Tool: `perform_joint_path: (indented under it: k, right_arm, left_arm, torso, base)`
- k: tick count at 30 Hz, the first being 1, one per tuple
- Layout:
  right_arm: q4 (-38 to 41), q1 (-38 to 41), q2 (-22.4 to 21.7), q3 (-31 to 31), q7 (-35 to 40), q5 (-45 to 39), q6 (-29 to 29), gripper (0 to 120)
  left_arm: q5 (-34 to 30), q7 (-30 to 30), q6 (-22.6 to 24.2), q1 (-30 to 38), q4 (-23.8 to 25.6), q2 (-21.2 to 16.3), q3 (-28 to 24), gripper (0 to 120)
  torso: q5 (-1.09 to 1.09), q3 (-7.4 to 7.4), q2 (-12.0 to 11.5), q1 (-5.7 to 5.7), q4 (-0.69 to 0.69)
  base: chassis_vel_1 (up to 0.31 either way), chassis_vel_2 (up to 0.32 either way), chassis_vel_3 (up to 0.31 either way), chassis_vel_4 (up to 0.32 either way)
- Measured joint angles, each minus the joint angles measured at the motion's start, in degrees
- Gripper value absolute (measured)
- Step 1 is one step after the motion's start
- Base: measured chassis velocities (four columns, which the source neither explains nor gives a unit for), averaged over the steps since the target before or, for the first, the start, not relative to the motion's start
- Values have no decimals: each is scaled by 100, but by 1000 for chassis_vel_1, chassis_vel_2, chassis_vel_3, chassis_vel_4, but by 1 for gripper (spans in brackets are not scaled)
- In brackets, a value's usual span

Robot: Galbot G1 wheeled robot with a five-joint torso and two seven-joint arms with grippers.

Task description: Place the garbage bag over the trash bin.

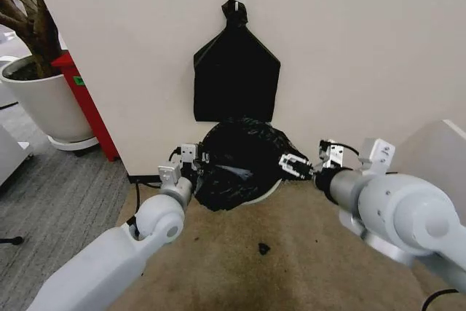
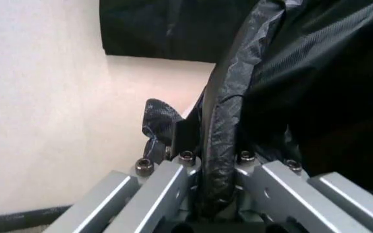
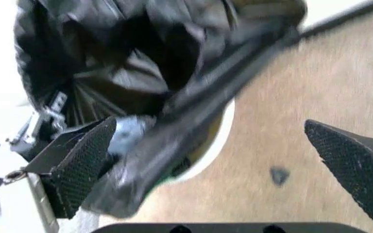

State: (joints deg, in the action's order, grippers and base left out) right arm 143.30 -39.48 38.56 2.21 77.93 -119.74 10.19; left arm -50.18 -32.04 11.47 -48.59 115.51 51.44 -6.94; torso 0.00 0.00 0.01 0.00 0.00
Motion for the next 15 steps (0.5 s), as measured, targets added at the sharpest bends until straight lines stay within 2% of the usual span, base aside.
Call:
perform_joint_path:
  k: [8,15]
  right_arm:
    - [9,-808,143,46,112,-16,-344,100]
    - [3,-1231,553,2,-124,167,-609,100]
  left_arm:
    - [30,-209,47,-172,118,146,-44,1]
    - [242,-353,99,-357,115,207,-100,1]
  torso:
    - [1,0,-1,0,-1]
    - [0,0,-1,0,0]
  base:
    - [0,0,0,0]
    - [0,0,0,0]
